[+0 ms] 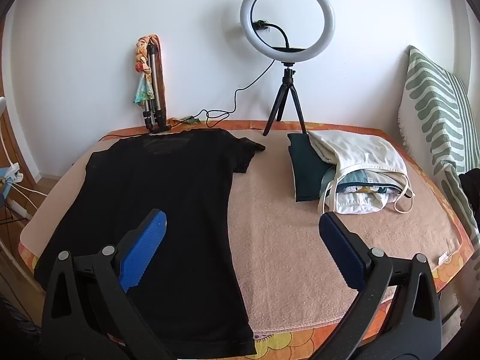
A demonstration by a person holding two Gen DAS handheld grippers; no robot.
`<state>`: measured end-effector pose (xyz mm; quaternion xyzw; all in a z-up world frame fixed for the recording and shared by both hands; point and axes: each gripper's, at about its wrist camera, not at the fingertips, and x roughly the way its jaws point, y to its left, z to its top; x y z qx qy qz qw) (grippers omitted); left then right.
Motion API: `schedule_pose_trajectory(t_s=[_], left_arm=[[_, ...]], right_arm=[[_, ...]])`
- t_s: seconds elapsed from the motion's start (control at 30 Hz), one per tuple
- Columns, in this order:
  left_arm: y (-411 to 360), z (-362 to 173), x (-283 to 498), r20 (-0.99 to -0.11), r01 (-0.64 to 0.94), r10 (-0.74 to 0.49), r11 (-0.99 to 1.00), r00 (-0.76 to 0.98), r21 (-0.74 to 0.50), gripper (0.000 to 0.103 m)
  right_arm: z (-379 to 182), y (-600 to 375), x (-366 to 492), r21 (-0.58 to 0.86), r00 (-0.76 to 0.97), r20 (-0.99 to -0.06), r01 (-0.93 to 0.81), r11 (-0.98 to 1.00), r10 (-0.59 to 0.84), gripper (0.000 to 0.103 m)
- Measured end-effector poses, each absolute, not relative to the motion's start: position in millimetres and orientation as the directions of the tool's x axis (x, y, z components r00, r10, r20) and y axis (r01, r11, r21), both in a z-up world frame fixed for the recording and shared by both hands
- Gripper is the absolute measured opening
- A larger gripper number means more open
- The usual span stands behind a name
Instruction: Fold small clothes
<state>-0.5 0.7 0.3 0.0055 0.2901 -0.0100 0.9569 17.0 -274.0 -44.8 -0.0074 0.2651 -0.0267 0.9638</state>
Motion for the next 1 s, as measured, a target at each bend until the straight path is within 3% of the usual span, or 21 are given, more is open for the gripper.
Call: schedule_pose_trajectory(t_s=[0.37, 1.0], left_arm=[[40.4, -0.1, -3.5, -0.551, 0.022, -0.03, 1.0, 0.834, -0.022, 0.103], [8.5, 2.7, -1.0, -0.549, -0.003, 0.01, 1.0, 0.836, 0.013, 0.103]], right_arm=[[-45.7, -270.1, 18.4, -0.052, 0.859, -0.507, 0.048, 0.998, -0.068, 0.103], [-45.9, -271.6, 17.7, -0.046, 0.858, -0.51, 0.047, 0.998, -0.064, 0.103]])
